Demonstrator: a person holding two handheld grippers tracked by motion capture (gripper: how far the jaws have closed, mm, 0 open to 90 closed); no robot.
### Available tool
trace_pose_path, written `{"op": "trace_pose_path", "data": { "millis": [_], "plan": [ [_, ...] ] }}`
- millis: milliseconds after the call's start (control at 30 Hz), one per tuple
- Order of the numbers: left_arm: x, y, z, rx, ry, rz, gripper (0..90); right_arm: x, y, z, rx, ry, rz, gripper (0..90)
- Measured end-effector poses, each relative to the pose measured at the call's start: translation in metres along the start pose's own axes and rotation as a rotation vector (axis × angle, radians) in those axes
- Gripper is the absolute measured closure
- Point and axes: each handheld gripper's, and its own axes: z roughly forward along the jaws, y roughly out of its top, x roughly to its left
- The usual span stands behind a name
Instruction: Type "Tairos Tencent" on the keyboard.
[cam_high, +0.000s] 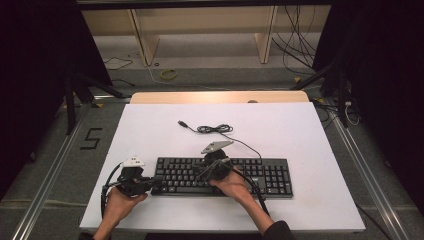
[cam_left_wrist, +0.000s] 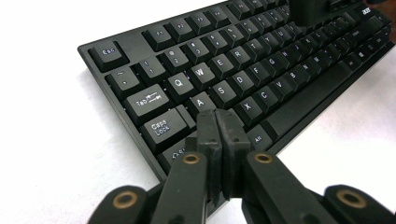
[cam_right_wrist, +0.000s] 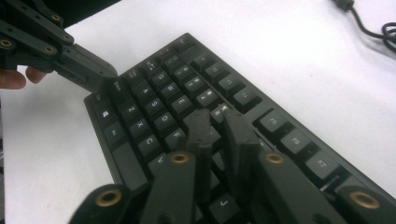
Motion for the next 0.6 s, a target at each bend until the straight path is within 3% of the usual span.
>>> {"op": "trace_pose_path", "data": {
  "millis": [200,600],
  "plan": [
    [0.0,0.0,0.001,0.012,0.01,0.008,89.0,0.002,0.002,0.01,0.023,0.004,-0.007,90.0],
    [0.004,0.0,0.004,0.024,0.012,0.002,89.0,0.004,0.004,0.023,0.051,-0.003,0.0,90.0]
  ]
}}
